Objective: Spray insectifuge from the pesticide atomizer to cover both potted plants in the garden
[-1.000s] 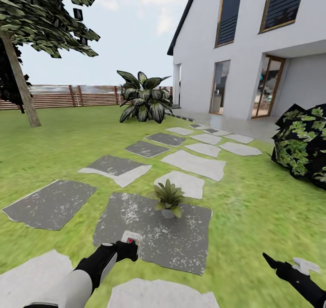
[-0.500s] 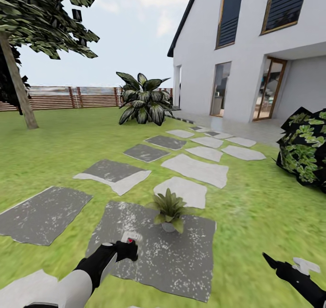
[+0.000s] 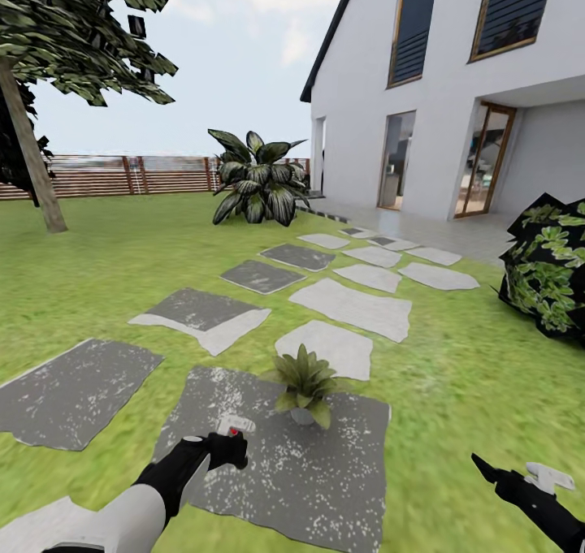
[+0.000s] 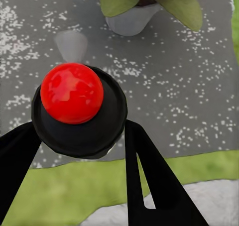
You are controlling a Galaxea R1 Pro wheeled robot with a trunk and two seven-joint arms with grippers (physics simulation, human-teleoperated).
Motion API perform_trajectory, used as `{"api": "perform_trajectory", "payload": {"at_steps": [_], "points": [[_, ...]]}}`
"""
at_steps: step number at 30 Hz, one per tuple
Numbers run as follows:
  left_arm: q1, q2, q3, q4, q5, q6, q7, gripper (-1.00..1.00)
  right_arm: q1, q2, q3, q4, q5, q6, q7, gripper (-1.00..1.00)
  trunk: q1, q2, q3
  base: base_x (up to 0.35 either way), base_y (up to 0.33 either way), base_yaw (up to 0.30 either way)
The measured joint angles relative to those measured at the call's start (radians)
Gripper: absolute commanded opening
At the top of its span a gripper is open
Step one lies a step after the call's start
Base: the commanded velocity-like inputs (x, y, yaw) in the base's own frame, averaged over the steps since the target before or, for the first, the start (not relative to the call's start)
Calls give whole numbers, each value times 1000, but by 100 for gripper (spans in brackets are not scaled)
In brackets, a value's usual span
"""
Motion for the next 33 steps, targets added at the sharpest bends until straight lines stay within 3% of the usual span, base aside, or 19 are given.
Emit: {"api": "perform_trajectory", "payload": {"at_steps": [33], "points": [[0, 2, 0, -1, -4, 0, -7, -100, 0, -4, 0, 0, 0, 0, -1, 100, -127, 231, 103, 0, 0, 0]]}}
